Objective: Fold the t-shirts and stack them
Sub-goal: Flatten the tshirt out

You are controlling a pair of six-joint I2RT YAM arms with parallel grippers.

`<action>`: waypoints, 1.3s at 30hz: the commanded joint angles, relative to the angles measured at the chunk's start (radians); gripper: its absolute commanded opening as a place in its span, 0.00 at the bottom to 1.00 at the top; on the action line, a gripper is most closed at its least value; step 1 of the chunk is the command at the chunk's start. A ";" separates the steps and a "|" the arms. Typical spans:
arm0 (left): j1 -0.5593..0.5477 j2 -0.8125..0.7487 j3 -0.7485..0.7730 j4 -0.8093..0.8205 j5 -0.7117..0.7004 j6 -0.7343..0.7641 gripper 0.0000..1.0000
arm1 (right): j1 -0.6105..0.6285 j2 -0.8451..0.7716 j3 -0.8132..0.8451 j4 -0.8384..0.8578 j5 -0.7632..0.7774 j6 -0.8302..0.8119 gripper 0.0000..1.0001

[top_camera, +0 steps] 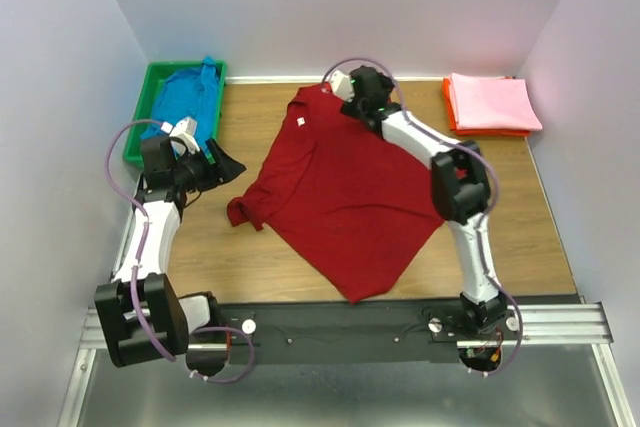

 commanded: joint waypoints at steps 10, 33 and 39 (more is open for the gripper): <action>-0.323 0.170 0.278 -0.235 -0.259 0.609 0.65 | -0.080 -0.548 -0.442 -0.482 -0.134 0.392 0.92; -0.483 0.327 0.301 -0.610 -0.333 1.284 0.68 | -0.413 -0.151 -0.366 -0.561 -0.203 0.416 0.65; -0.544 0.267 0.281 -0.627 -0.301 1.309 0.70 | -0.401 -0.100 -0.050 -0.592 -0.214 0.411 0.67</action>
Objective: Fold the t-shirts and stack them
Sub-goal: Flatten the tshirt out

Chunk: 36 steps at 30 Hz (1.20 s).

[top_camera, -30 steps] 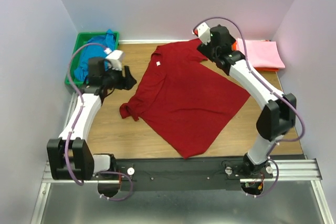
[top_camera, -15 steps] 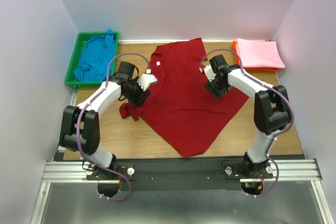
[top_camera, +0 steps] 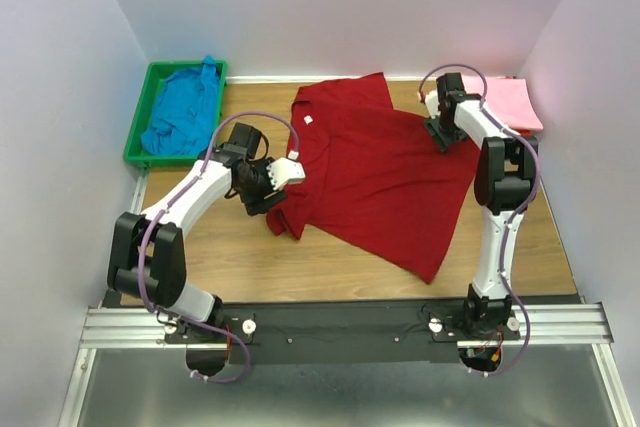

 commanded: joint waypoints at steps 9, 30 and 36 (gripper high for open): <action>-0.234 -0.107 -0.093 0.059 0.046 0.041 0.76 | 0.023 -0.319 -0.101 -0.126 -0.165 -0.008 0.69; -0.438 0.032 -0.217 0.282 -0.248 0.065 0.55 | 0.175 -0.417 -0.659 -0.136 -0.257 0.088 0.63; -0.280 -0.099 -0.179 0.233 -0.216 0.029 0.00 | 0.175 -0.394 -0.764 -0.027 -0.107 0.047 0.62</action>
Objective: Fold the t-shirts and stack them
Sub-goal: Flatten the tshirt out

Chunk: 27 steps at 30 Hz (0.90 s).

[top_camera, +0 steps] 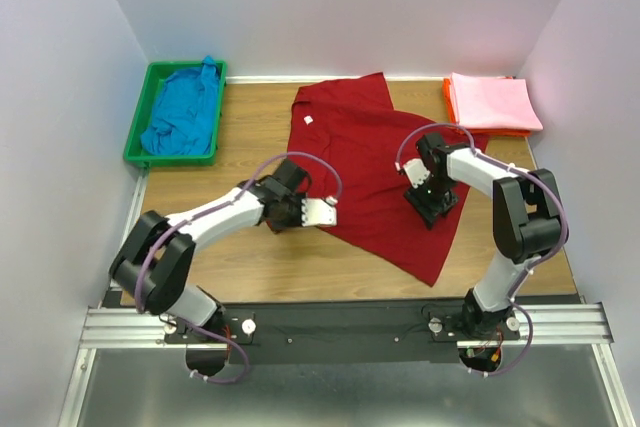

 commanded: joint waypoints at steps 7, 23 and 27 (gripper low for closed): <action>0.368 -0.171 -0.033 -0.062 -0.082 -0.059 0.00 | -0.003 0.020 -0.149 0.178 0.263 -0.106 0.62; 0.457 -0.240 -0.117 -0.278 -0.022 0.070 0.40 | -0.072 -0.098 -0.233 0.197 0.339 -0.307 0.61; 0.459 -0.186 0.069 -0.219 0.073 0.015 0.47 | -0.073 -0.142 -0.164 0.134 0.242 -0.300 0.62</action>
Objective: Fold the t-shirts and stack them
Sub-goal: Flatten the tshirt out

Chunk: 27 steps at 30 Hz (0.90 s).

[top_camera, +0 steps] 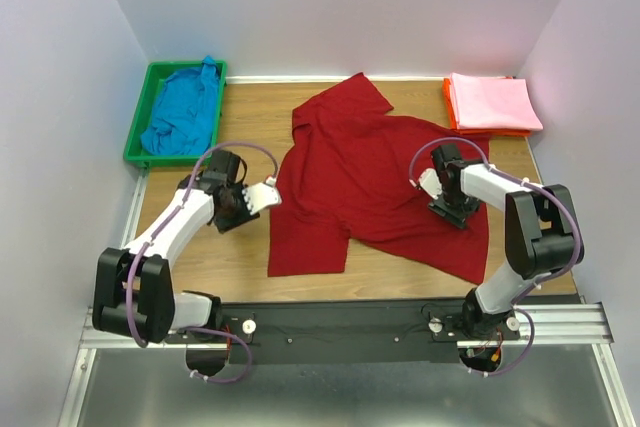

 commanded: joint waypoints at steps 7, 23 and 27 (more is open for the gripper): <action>0.000 0.322 0.455 0.095 0.318 -0.159 0.32 | -0.013 -0.057 0.125 -0.081 -0.164 0.031 0.63; -0.027 0.694 0.679 0.216 0.415 -0.264 0.26 | -0.016 0.058 0.191 -0.028 -0.135 0.105 0.62; -0.034 0.711 0.654 0.262 0.397 -0.280 0.25 | -0.024 0.112 0.198 0.000 -0.119 0.117 0.62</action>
